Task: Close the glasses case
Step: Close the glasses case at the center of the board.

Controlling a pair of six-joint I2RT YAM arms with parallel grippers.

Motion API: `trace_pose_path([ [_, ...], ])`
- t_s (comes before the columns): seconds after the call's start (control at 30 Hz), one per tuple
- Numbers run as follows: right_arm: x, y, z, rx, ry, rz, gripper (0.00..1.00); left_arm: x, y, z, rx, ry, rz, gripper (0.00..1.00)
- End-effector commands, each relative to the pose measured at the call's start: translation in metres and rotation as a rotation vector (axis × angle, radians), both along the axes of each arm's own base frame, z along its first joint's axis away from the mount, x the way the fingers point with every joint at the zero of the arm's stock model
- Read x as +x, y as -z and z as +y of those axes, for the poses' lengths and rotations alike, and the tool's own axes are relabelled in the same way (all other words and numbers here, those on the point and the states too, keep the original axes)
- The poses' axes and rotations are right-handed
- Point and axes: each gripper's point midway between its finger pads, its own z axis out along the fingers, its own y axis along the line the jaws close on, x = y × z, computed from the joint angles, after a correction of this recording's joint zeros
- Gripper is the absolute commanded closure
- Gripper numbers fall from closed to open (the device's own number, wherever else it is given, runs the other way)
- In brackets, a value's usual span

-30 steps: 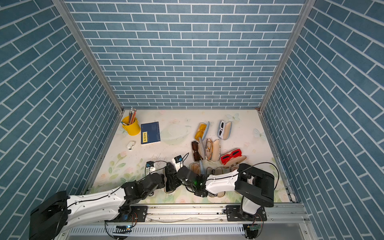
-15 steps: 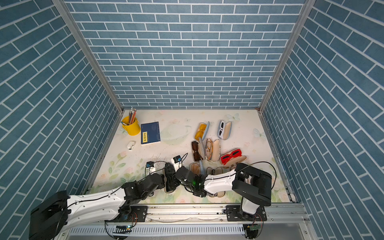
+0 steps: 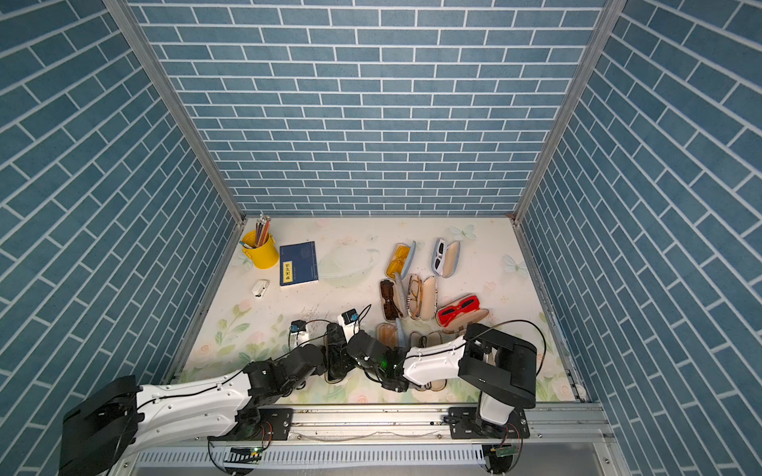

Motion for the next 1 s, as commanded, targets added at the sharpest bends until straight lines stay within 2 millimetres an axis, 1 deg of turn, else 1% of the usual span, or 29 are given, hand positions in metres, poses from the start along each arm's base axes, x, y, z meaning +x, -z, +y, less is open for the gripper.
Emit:
trace_pose_path([
  [0.0, -0.015, 0.043, -0.011, -0.136, -0.040, 0.058, 0.73, -0.003, -0.007, -0.019, -0.045, 0.058, 0.007, 1.00],
  [0.37, -0.014, 0.044, -0.009, -0.135, -0.039, 0.058, 0.73, -0.002, -0.009, -0.020, -0.041, 0.057, 0.003, 1.00],
  [0.6, -0.014, 0.052, -0.006, -0.153, -0.033, 0.070, 0.73, -0.002, -0.011, -0.020, -0.049, 0.058, -0.002, 1.00],
  [0.73, -0.011, 0.058, -0.003, -0.171, -0.016, 0.077, 0.73, -0.001, -0.018, -0.023, -0.066, 0.062, -0.015, 1.00],
  [0.77, -0.010, 0.062, -0.003, -0.181, -0.012, 0.078, 0.73, -0.001, -0.021, -0.023, -0.072, 0.060, -0.019, 0.99],
  [0.8, -0.009, 0.064, -0.003, -0.190, -0.004, 0.079, 0.73, 0.000, -0.024, -0.022, -0.076, 0.053, -0.024, 0.96],
  [0.87, -0.007, 0.068, -0.004, -0.202, 0.008, 0.081, 0.73, 0.001, -0.032, -0.022, -0.095, 0.047, -0.033, 0.84],
  [0.9, -0.007, 0.070, -0.004, -0.204, 0.011, 0.083, 0.73, 0.001, -0.037, -0.021, -0.106, 0.041, -0.043, 0.83],
  [0.97, -0.006, 0.072, -0.004, -0.209, 0.019, 0.084, 0.72, 0.001, -0.044, -0.017, -0.118, 0.026, -0.056, 0.82],
])
